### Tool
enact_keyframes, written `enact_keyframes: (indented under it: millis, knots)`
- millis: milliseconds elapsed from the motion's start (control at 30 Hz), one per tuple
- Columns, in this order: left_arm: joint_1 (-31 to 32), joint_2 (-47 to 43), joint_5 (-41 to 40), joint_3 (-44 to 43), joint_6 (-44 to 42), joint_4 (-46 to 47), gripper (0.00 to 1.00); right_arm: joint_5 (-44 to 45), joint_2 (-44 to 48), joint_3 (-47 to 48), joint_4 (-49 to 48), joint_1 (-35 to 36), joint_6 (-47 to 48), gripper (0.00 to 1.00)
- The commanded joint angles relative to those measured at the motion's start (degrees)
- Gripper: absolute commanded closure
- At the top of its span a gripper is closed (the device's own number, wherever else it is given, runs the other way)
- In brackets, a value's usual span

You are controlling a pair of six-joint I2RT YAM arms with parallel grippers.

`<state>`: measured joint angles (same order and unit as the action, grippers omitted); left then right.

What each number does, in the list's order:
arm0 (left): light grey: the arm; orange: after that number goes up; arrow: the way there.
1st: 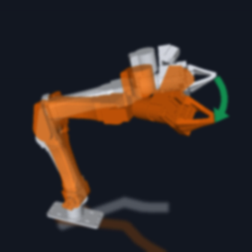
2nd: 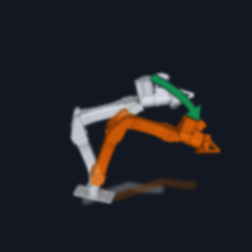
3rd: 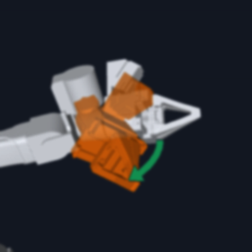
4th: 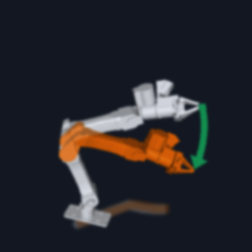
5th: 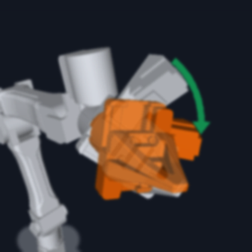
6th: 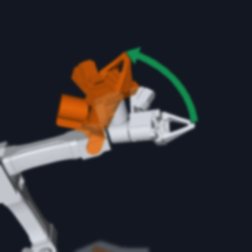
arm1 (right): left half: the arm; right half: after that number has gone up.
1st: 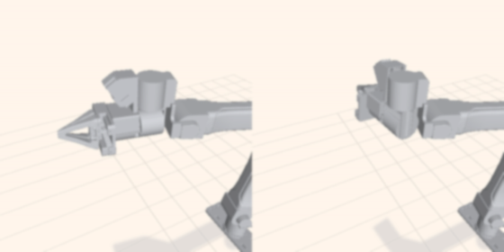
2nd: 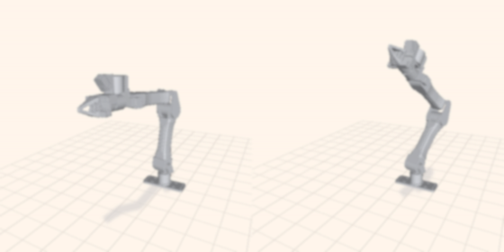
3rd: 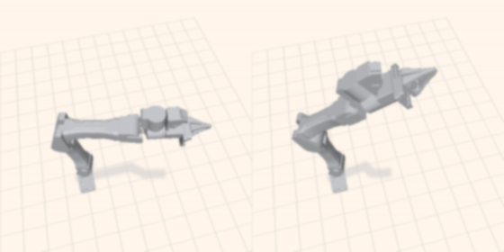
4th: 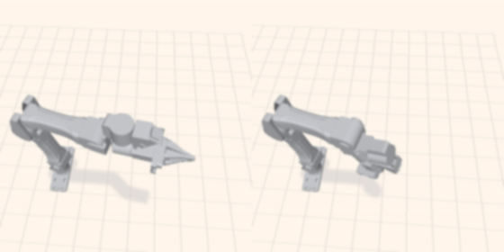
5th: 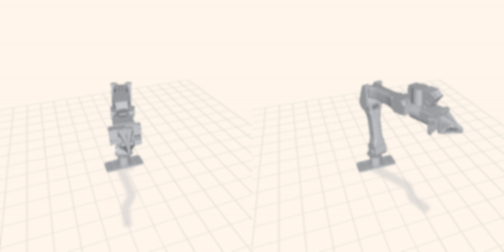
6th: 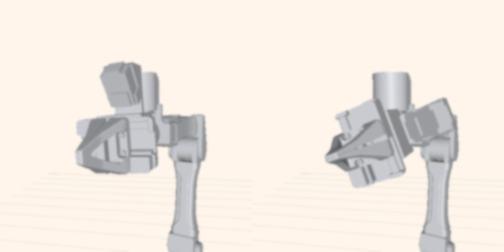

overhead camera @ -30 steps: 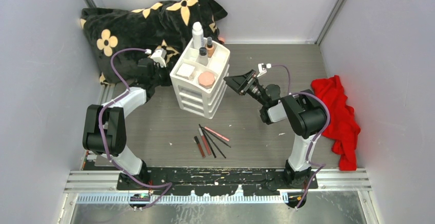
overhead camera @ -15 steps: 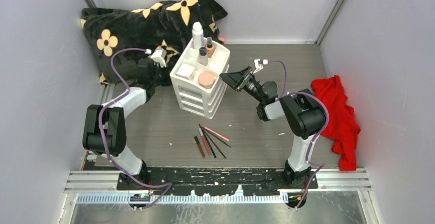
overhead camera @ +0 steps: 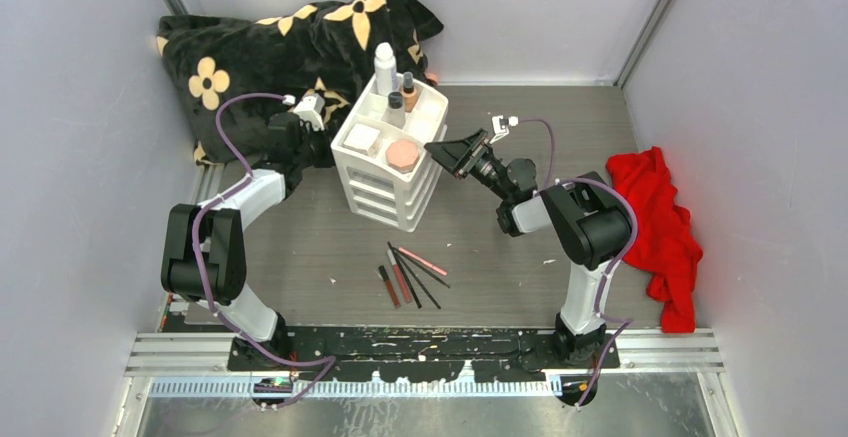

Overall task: Organize the makeup
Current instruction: Open the drawer in the storage box.

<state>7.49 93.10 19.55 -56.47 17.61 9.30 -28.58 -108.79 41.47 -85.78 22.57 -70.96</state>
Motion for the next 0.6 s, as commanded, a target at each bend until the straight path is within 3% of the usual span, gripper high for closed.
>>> enact_keyframes:
  millis: [0, 567]
  knots:
    - [0.51, -0.69, 1.51, -2.29, -0.2, 0.92, 0.39, 0.14, -0.23, 2.14, -11.35, 1.23, -1.08, 0.0]
    - [0.52, -0.5, 1.55, -1.87, -0.12, 1.16, 0.39, 1.94, 8.36, -4.51, -11.35, -1.64, -0.41, 0.0]
